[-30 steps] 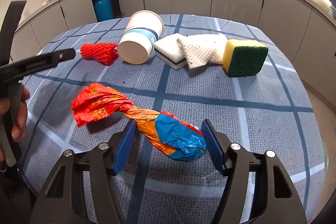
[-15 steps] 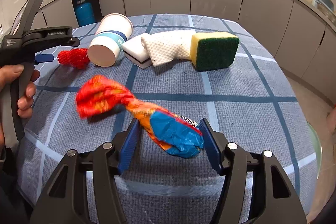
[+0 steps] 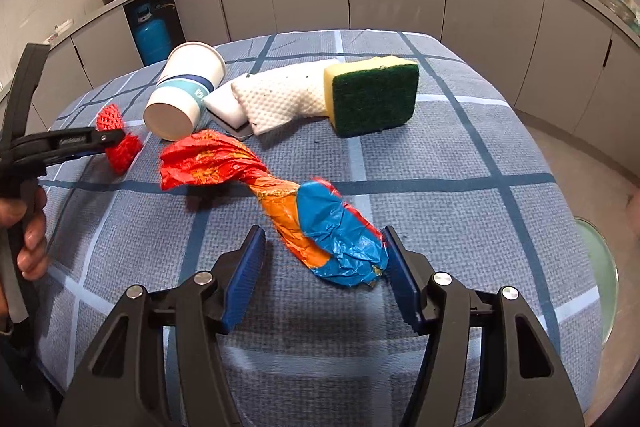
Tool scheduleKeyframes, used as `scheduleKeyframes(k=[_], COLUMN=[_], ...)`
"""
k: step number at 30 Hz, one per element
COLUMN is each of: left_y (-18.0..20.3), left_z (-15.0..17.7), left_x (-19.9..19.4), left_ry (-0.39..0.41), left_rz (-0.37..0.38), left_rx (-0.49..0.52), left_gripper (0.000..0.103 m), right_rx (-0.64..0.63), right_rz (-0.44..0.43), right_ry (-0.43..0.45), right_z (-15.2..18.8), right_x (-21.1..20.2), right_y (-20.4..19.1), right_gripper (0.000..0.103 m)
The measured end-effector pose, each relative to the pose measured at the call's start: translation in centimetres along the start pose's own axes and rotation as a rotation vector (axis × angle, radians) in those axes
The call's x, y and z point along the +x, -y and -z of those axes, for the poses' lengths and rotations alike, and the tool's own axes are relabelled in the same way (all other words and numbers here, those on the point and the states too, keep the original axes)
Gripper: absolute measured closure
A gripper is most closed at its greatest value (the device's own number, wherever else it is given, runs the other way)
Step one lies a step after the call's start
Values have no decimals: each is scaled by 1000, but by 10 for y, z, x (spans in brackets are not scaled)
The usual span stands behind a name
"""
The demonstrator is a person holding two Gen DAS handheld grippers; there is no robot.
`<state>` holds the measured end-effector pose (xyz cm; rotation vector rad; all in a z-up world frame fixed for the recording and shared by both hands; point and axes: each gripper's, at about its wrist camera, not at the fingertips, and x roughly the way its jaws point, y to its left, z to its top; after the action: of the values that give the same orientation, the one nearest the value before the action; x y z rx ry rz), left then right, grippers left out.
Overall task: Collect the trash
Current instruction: 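Grasp the red mesh net with the left tool while the right tool grasps the orange-blue wrapper, then carry the net and wrapper over the green basin and open both tools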
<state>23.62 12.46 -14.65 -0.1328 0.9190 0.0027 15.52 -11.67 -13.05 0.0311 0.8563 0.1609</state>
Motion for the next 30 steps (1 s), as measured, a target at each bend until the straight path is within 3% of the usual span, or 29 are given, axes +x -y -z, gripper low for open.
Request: scheduleKeyframes(k=[7, 14, 16, 17, 24, 30], left_y=[-3, -12, -10, -8, 13, 36], left_z=[2, 7, 11, 14, 23, 24], left_x=[-19, -36, -35, -35, -55, -84], left_ry=[14, 30, 22, 18, 66, 121], left_rz=[-17, -44, -48, -40, -11, 21], left_rx=[95, 131, 145, 150, 201, 243], left_gripper=[85, 85, 85, 85, 85, 85], right_rx=[-20, -72, -95, -99, -138, -91], right_rz=[-37, -42, -79, -97, -130, -140], right_ry=[26, 30, -24, -42, -36, 35], right_z=[-6, -15, -15, -14, -2, 5], right_x=[-8, 1, 12, 14, 1, -23], right_y=[4, 5, 3, 1, -9, -3], right_gripper=[30, 29, 37, 52, 70, 75])
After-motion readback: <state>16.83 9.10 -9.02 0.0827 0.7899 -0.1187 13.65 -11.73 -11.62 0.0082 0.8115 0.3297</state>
